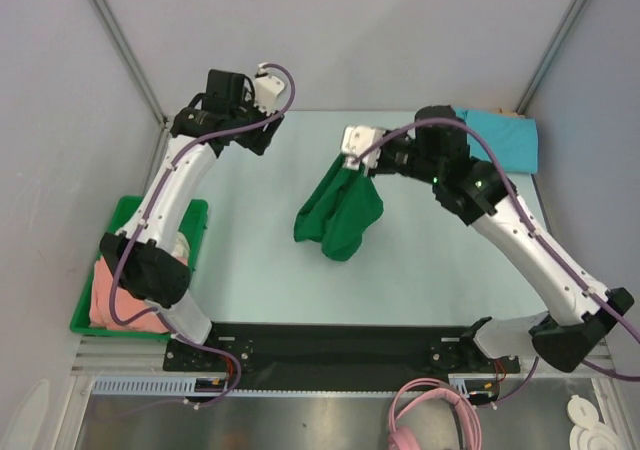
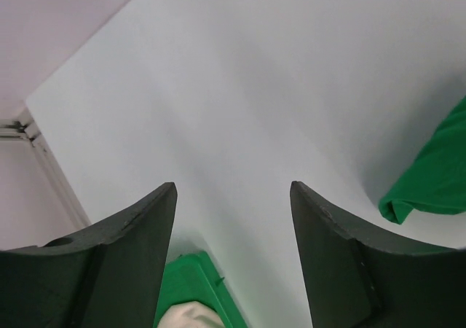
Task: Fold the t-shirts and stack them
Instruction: Flatten the tshirt out
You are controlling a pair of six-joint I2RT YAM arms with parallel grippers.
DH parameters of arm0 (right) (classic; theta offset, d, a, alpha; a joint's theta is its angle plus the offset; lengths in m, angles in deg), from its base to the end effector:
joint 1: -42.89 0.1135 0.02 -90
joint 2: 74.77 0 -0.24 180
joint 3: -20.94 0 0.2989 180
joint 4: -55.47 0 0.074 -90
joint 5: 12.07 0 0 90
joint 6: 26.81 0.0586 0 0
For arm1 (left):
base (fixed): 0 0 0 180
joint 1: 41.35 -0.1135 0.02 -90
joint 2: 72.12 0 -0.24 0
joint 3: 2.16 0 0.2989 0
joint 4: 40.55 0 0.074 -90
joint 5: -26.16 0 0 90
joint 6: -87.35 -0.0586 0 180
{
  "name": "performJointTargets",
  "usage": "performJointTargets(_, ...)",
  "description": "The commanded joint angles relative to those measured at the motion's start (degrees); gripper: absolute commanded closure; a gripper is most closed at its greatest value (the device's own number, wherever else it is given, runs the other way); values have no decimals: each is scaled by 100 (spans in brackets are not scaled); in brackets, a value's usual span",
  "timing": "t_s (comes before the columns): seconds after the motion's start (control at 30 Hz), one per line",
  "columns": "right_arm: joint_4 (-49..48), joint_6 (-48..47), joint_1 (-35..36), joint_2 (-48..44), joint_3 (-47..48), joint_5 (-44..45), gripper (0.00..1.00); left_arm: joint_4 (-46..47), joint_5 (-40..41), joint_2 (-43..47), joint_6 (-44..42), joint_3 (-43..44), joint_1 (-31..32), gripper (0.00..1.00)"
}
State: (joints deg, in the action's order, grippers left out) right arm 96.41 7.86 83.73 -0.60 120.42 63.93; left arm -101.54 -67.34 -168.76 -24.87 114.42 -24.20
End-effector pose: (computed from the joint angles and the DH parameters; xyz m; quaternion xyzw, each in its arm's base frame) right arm 0.2561 0.2401 0.4369 -0.6376 0.4734 0.0207 0.6073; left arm 0.4085 -0.1298 0.3668 0.3183 0.8523 -0.0095 0.4149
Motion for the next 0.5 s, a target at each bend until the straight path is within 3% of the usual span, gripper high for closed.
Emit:
performJointTargets(0.0,-616,355,-1022,509,403,117,100,406,324,435,-160,118,-18,31)
performJointTargets(0.1,-590,655,-2040,1079,684,-147,100,292,114,462,-204,241,-10,33)
performJointTargets(0.2,-660,559,-2675,1266,362,-191,100,38,-219,471,-397,180,122,34)
performJointTargets(0.33,-328,295,-2853,1319,-211,-138,100,-482,-747,331,-757,-328,648,33)
performJointTargets(0.47,-124,338,-2801,1328,-571,-209,100,-116,-976,129,-863,-1120,1062,31)
